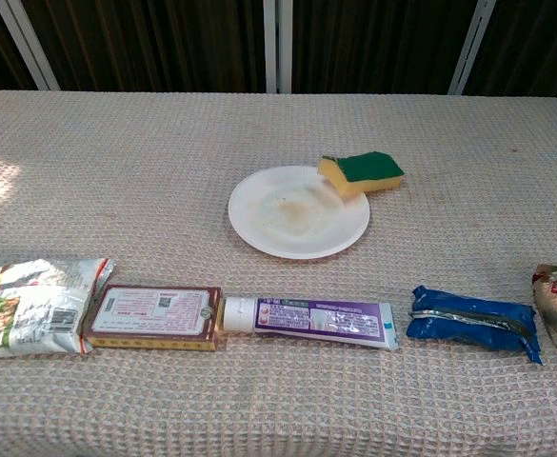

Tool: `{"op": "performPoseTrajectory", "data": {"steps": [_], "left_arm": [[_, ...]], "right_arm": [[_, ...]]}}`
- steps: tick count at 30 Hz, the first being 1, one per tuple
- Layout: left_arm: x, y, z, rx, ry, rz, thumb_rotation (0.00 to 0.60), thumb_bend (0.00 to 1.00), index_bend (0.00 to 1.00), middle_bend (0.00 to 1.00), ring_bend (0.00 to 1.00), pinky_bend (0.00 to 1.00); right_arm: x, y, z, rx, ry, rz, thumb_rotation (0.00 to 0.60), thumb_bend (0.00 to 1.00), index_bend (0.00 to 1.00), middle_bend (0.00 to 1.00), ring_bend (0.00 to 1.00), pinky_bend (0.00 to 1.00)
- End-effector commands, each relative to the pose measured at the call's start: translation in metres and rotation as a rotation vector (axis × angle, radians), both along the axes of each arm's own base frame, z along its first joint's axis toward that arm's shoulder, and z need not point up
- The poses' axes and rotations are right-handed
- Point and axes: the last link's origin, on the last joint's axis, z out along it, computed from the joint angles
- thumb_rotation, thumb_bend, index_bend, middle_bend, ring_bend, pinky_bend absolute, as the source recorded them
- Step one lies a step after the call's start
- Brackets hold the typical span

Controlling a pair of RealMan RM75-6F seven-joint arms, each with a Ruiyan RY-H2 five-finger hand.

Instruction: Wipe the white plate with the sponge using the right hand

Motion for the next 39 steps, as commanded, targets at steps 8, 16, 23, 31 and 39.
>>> {"op": "performPoseTrajectory", "data": {"steps": [8,16,23,31,39], "left_arm": [[-0.002,-0.005,0.002,0.021,0.001,0.003,0.600,0.00,0.07,0.04,0.04,0.10],[-0.001,-0.013,0.002,0.029,-0.003,0.013,0.600,0.00,0.07,0.04,0.04,0.10],[-0.003,-0.019,0.004,0.037,-0.003,0.053,0.600,0.00,0.07,0.04,0.04,0.10],[-0.001,-0.018,0.007,0.037,0.005,0.067,0.600,0.00,0.07,0.04,0.04,0.10],[-0.003,-0.018,0.006,0.033,0.000,0.088,0.600,0.00,0.07,0.04,0.04,0.10]], "right_arm": [[0.027,-0.026,-0.016,0.094,0.001,0.072,0.600,0.10,0.06,0.18,0.00,0.00],[0.085,-0.106,-0.056,0.267,0.094,0.187,0.600,0.10,0.06,0.15,0.00,0.00],[0.129,-0.174,-0.107,0.401,0.170,0.198,0.600,0.14,0.10,0.15,0.00,0.00],[0.149,-0.208,-0.154,0.487,0.259,0.176,0.600,0.18,0.12,0.15,0.00,0.00],[0.144,-0.216,-0.171,0.507,0.296,0.151,0.600,0.20,0.18,0.19,0.00,0.00]]}}
